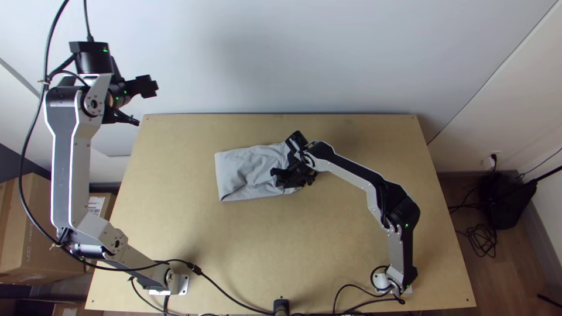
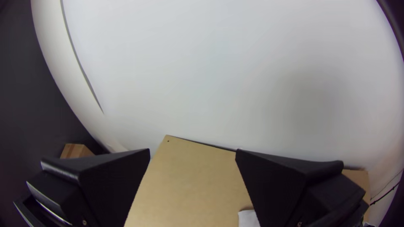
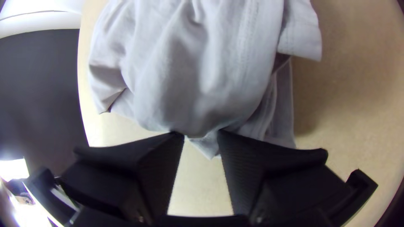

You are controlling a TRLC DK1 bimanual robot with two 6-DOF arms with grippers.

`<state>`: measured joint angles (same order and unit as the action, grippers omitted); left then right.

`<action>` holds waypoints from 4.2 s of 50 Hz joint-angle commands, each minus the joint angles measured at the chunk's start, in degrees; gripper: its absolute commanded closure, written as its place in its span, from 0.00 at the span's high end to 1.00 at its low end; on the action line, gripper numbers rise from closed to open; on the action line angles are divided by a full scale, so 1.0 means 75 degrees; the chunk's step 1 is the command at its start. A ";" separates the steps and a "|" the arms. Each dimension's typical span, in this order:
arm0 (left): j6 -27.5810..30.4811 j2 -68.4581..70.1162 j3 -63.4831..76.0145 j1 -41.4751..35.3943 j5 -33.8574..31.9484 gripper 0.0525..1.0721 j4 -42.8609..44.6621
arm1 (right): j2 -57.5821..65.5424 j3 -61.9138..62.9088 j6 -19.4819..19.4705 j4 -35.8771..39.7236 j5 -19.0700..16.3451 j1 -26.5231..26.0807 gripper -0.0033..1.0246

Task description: Fold the t-shirt

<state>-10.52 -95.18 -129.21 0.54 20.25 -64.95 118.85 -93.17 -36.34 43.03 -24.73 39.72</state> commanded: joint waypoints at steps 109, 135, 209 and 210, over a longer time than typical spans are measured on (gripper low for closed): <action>0.0817 0.0596 0.0364 0.2472 -0.0626 0.96 -0.0211 | 0.1931 -0.2098 0.2197 0.0228 -0.1648 -0.2027 0.02; 0.0911 0.0491 0.0388 0.2753 -0.0872 0.96 -0.0129 | 0.0665 -0.0726 0.3392 0.0228 -0.1847 -0.5976 0.02; 0.0641 0.0678 0.0259 0.2390 -0.1704 0.96 0.0128 | -0.2534 -0.2344 0.4739 -0.1846 0.0719 -1.0488 0.96; 0.0583 0.0737 0.0282 0.2390 -0.1868 0.96 0.0128 | -0.2756 -0.2344 0.4739 -0.1916 0.0719 -1.0418 0.96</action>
<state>-4.34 -91.70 -126.02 18.63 9.54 -64.60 110.08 -109.67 -1.61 30.35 -19.20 -41.19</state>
